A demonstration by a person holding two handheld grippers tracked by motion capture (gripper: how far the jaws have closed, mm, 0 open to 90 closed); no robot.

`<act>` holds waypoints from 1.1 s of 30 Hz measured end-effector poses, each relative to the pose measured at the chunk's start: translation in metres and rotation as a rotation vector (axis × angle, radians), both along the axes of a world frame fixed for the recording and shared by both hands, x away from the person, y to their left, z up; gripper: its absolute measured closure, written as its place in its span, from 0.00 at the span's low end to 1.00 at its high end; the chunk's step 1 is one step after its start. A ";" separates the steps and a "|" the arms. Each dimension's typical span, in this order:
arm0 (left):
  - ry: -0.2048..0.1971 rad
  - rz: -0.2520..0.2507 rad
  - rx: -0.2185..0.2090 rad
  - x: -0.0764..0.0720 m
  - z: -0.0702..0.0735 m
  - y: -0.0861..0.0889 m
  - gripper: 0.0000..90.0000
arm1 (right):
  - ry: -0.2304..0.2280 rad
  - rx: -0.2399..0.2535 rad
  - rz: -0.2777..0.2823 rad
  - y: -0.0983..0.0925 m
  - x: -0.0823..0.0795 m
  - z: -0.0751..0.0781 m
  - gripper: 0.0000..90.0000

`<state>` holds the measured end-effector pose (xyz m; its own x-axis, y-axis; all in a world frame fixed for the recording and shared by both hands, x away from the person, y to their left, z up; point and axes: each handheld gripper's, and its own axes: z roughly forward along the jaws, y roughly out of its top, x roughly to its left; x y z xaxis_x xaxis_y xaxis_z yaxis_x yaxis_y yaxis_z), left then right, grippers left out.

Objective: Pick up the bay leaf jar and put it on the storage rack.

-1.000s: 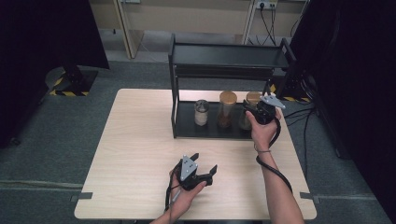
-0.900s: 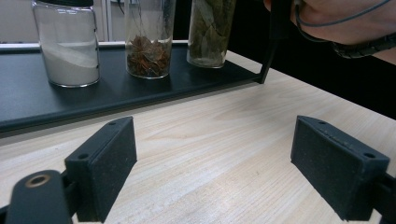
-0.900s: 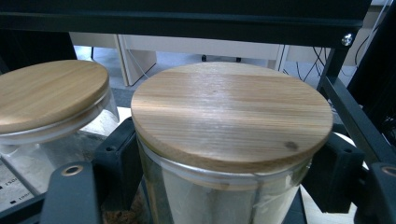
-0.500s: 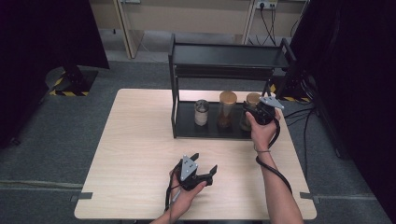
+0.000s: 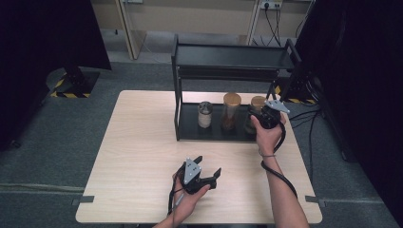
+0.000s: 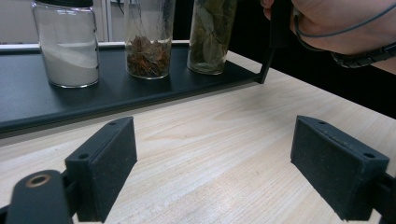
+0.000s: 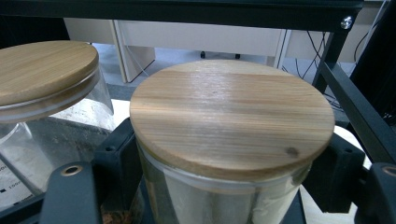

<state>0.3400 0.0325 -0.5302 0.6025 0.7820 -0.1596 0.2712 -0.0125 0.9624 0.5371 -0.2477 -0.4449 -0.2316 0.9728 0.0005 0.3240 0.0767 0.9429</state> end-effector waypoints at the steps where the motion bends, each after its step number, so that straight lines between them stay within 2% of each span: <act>1: 0.000 0.000 0.000 0.000 0.000 0.000 0.16 | 0.002 -0.001 0.001 0.000 0.000 0.000 0.28; 14: 0.002 -0.001 -0.001 0.000 0.000 0.000 0.16 | 0.011 -0.012 0.008 0.001 -0.003 0.000 0.27; 23: 0.003 -0.001 -0.001 0.000 0.000 0.000 0.16 | 0.026 0.011 0.013 0.000 -0.005 -0.001 0.14; 33: 0.003 -0.001 0.000 0.000 0.000 0.000 0.16 | 0.033 0.020 0.023 0.001 -0.010 0.004 0.09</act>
